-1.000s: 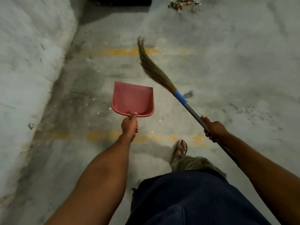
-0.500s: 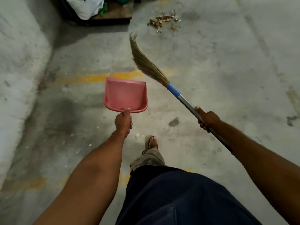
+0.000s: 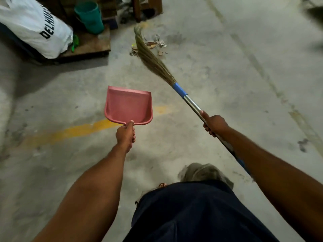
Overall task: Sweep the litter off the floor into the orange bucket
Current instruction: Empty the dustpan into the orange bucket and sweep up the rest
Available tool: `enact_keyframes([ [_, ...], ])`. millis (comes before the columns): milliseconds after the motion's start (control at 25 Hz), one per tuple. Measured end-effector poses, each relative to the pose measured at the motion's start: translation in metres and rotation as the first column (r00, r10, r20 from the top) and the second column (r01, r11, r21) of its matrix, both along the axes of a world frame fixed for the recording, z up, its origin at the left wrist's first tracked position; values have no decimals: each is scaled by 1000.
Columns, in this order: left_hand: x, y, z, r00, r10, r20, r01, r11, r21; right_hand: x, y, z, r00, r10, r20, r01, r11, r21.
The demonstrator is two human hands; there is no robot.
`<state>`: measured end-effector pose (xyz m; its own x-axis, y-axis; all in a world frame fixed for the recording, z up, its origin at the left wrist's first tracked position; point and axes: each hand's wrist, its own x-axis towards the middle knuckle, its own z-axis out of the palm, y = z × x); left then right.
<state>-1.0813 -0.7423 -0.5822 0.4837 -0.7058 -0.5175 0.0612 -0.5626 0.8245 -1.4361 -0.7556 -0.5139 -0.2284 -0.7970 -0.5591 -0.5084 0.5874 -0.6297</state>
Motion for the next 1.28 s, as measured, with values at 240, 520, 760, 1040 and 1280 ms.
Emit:
enact_keyframes([
  [240, -11, -184, -15, 1000, 3, 19, -3, 1000, -1, -5, -170, -16, 799, 87, -595, -251, 947, -198],
  [520, -41, -380, -3, 996, 92, 18, -93, 995, 39, -30, -395, -23, 756, 198, -624, -364, 919, -150],
  [760, -46, -529, -1, 995, 98, 9, -99, 994, 54, -31, -561, -30, 806, 197, -558, -282, 957, -70],
  [1040, -31, -713, -33, 997, 80, -5, -78, 989, 123, -16, -763, -55, 1000, -10, -10, 10, 1000, 25],
  [1280, -32, -823, -37, 997, 71, 3, -70, 980, 188, -16, -899, -72, 992, 106, -64, -95, 984, 153],
])
